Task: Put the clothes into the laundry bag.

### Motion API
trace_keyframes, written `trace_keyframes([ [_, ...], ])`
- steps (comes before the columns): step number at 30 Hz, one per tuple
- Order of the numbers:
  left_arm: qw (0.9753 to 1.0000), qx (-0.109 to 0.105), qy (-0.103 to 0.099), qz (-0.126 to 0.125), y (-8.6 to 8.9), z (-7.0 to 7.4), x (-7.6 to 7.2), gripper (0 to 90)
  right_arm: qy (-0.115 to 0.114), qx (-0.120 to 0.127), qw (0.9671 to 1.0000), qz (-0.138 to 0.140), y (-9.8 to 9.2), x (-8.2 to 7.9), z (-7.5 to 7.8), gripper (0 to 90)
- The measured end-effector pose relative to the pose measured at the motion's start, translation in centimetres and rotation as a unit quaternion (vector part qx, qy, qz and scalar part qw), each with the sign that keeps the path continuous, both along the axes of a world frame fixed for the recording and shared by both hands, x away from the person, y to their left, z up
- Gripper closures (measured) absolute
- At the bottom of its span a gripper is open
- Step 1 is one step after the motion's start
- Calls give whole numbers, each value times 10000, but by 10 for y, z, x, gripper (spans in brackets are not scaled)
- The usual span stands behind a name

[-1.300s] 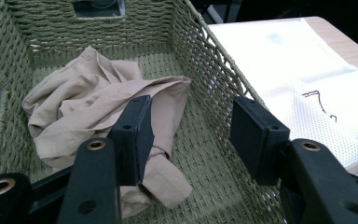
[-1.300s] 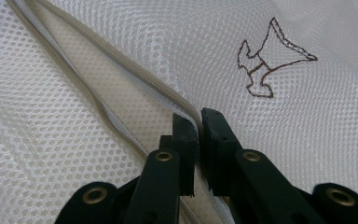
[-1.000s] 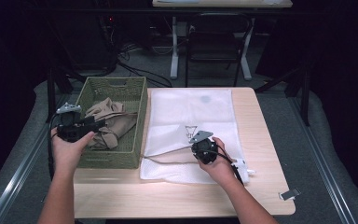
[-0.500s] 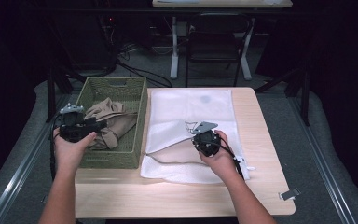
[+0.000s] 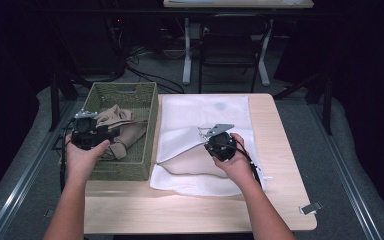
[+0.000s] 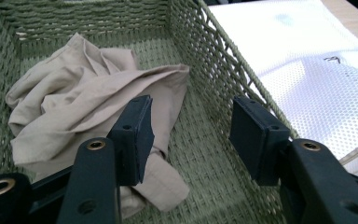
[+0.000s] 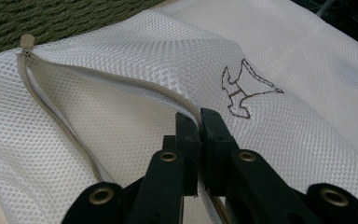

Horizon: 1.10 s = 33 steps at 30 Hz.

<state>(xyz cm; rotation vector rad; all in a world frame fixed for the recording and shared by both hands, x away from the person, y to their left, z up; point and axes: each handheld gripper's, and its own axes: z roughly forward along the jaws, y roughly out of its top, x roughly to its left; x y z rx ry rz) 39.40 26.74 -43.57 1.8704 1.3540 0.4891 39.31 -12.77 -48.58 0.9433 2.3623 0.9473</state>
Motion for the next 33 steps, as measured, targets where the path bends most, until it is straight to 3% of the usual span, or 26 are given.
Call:
trace_keyframes([
  [5, 9996, 206, 194, -16, -1, 0, 8, 485, -10, 85, 10000, 22, -1, 2, 4, 869],
  [20, 9978, 286, 588, 121, 16, 9, 36, 442, -21, 176, 9998, 38, -2, 0, 2, 869],
  [30, 9930, 350, 1097, 246, 24, -7, 68, 438, -32, 239, 9997, 36, -5, -1, 2, 869],
  [33, 9918, 488, 1145, 308, 24, -9, 73, 437, -23, 270, 9996, 16, -5, -1, 2, 869],
])
